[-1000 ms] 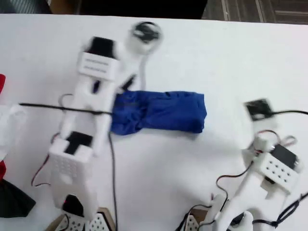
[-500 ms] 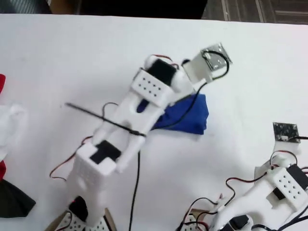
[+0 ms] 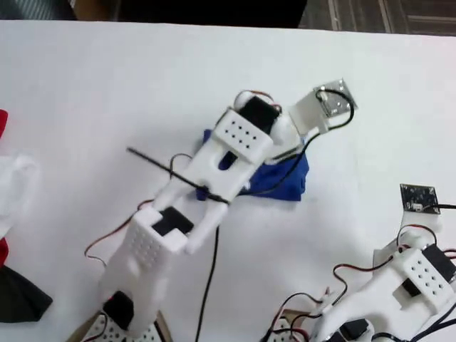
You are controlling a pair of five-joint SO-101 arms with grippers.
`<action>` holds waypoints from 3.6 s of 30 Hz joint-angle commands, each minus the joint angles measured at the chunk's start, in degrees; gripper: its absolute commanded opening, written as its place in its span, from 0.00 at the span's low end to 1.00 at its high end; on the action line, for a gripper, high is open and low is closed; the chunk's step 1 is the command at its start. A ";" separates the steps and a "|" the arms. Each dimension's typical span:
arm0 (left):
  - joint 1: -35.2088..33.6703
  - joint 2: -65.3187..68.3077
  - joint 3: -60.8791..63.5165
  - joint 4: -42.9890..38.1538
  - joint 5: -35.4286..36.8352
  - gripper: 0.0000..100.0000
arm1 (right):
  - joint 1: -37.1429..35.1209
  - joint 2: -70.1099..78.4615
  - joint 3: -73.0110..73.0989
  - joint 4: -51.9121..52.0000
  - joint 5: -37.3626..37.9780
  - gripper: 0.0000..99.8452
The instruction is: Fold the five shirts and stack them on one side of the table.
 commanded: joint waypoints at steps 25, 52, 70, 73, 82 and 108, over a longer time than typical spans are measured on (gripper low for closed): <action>-45.80 1.76 8.66 12.04 9.41 0.03 | -59.65 47.87 -68.40 26.59 -18.37 0.02; -50.37 -22.77 71.96 -26.46 14.33 0.02 | -75.12 84.97 -111.38 32.57 -18.02 0.02; -50.46 -21.45 69.67 -25.85 14.33 0.02 | -58.42 70.55 -87.65 34.95 -16.35 0.02; -50.46 -21.45 69.67 -25.85 14.33 0.03 | -58.51 63.60 -76.31 34.95 -13.27 0.02; -50.46 -21.45 69.67 -25.93 14.42 0.03 | -58.42 42.42 -63.65 33.45 -9.23 0.02; -50.37 -21.45 69.58 -26.02 14.42 0.03 | -59.21 57.01 -62.42 34.15 -13.27 0.02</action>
